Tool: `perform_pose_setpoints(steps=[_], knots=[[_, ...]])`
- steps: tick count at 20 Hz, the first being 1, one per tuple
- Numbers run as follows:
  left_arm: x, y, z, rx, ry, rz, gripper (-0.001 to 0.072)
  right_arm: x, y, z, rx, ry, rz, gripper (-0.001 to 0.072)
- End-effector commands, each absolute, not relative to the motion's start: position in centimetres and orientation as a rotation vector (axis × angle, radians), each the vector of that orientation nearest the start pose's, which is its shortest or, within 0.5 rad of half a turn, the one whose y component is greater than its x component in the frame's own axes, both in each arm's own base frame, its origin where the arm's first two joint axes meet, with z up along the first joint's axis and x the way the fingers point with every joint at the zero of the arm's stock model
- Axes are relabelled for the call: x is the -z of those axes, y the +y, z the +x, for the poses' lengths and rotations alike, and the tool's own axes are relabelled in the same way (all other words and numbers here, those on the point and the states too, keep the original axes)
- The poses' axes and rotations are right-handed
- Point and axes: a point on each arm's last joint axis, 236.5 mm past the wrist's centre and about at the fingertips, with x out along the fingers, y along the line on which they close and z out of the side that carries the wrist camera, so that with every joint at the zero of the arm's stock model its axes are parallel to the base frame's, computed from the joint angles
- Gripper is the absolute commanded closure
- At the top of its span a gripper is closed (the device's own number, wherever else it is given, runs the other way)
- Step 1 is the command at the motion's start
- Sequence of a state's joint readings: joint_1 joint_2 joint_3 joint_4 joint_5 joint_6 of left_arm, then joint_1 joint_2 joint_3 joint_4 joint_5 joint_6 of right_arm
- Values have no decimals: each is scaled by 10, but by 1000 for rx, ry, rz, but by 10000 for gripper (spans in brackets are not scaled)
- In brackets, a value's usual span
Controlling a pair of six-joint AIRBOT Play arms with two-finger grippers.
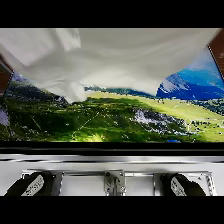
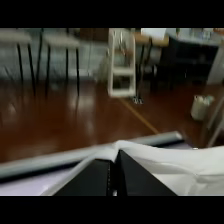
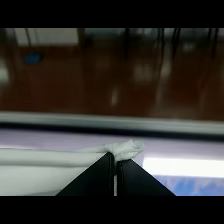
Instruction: Fold the shirts.
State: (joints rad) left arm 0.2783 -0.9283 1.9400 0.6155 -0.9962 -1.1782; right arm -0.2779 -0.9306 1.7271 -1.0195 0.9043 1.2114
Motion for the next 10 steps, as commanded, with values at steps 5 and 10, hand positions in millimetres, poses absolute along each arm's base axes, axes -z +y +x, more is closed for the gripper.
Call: perform_pose_setpoints(steps=[5, 10], knots=[[-611, -90, 127, 230, -384, 117, 671, -563, 12, 142, 82, -300, -215, 651], [-535, -82, 124, 175, -67, 116, 671, -487, -4, 134, 136, 21, -239, 651]])
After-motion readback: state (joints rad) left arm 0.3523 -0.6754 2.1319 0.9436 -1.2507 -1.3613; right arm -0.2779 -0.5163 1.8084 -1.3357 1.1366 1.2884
